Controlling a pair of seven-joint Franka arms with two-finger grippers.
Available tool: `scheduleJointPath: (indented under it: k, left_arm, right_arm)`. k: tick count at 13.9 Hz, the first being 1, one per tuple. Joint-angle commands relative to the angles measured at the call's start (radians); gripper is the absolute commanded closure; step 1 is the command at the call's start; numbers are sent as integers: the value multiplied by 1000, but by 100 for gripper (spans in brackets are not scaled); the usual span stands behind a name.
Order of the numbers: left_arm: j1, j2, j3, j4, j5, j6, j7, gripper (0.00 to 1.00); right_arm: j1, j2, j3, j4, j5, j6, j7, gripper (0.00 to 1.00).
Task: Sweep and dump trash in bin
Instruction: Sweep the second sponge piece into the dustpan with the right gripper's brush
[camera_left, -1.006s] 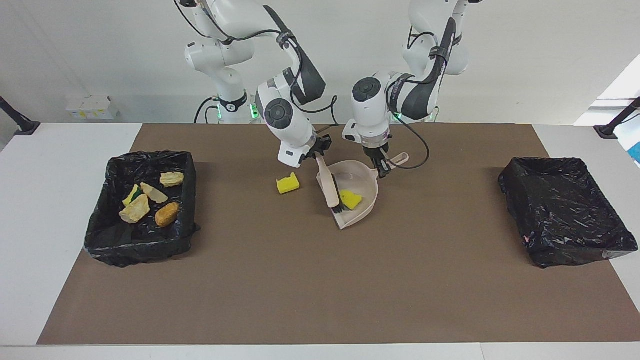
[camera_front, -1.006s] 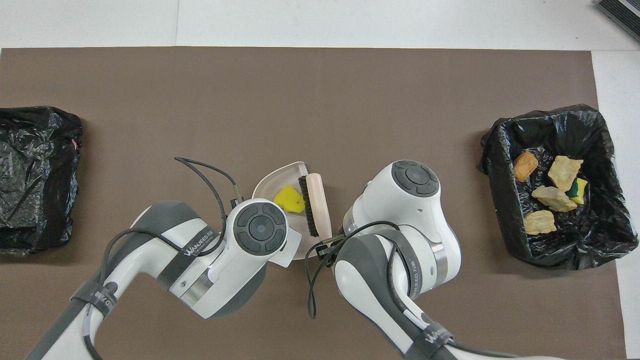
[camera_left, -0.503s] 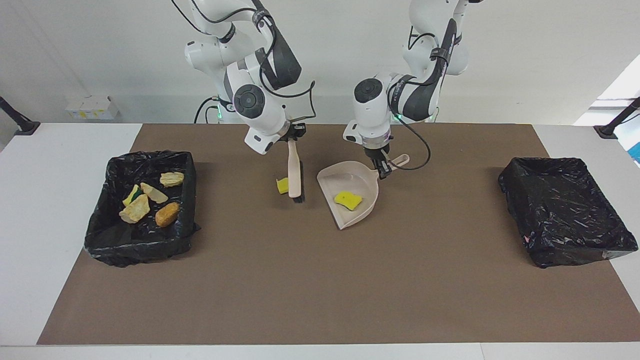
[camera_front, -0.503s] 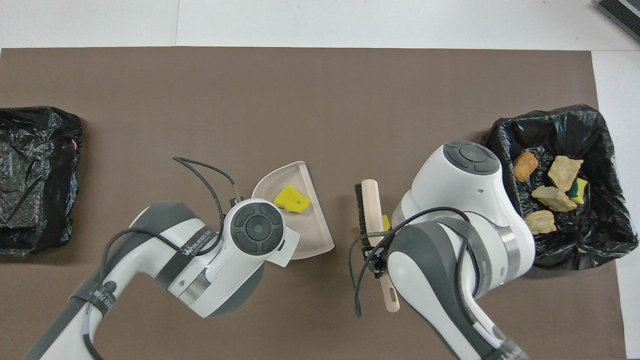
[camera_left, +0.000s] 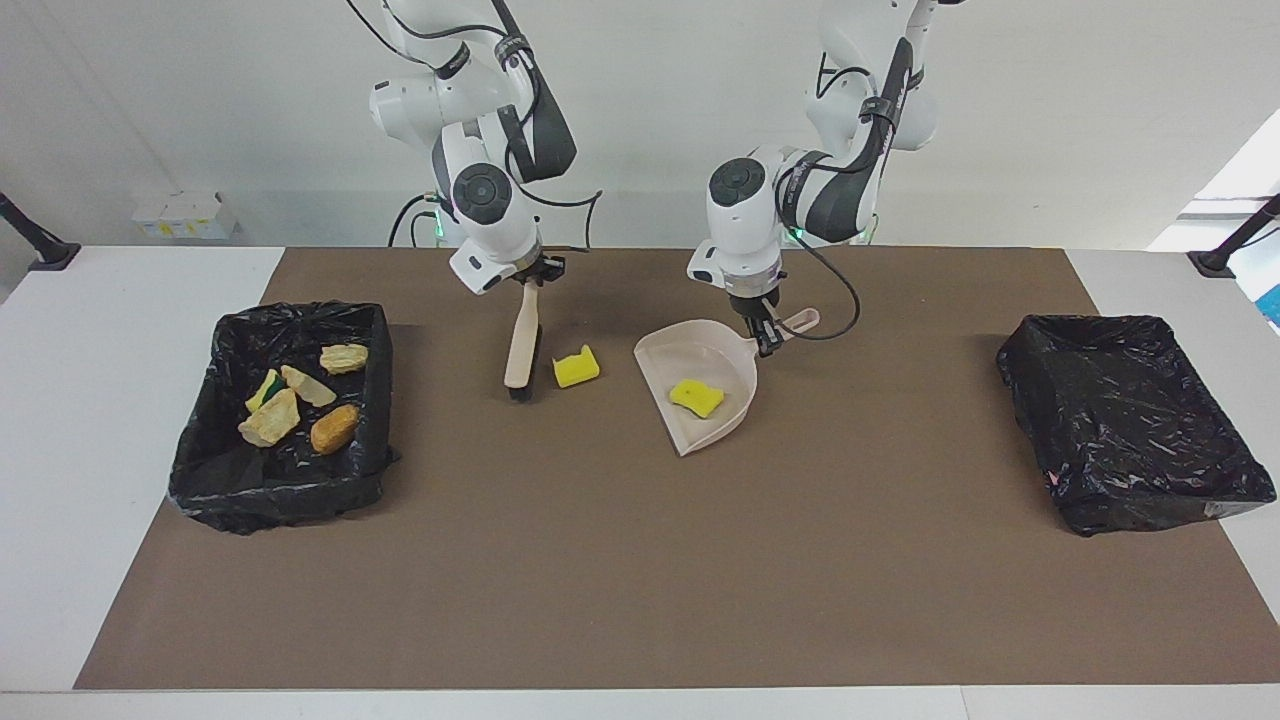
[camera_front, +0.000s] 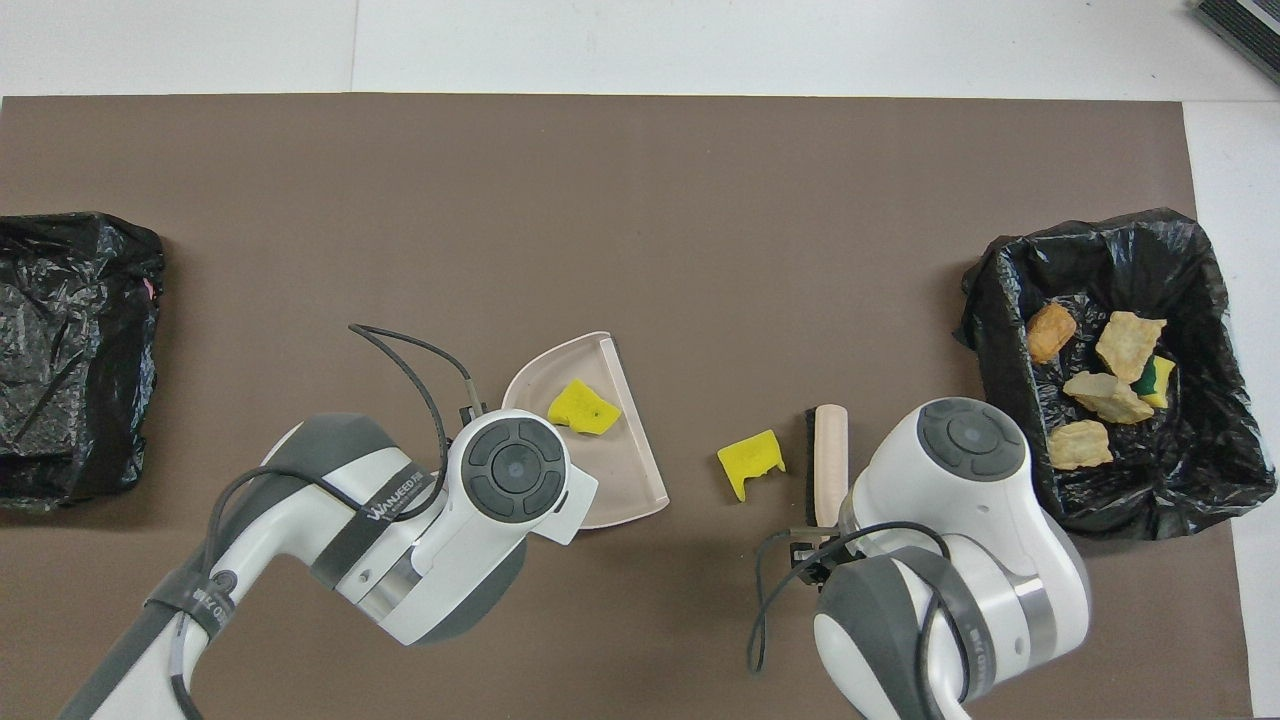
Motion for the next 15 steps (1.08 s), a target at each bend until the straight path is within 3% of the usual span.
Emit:
scheduleJointPath:
  k: [1, 5, 7, 11, 15]
  left_arm:
    - [-16, -38, 4, -61, 13, 24, 12, 100]
    - [-15, -38, 6, -61, 13, 27, 12, 100]
    - [-13, -38, 6, -61, 13, 25, 12, 100]
    - [-10, -36, 4, -61, 13, 28, 16, 100]
    - [11, -27, 6, -48, 13, 41, 86, 100]
  right_arm:
    - [72, -1, 10, -25, -20, 121, 45, 100]
    - [121, 126, 13, 85, 0, 135, 8, 100]
    - [144, 183, 13, 148, 99, 138, -41, 100]
    - [171, 212, 13, 190, 368, 221, -159, 100]
    - [164, 211, 1, 225, 343, 137, -155, 100]
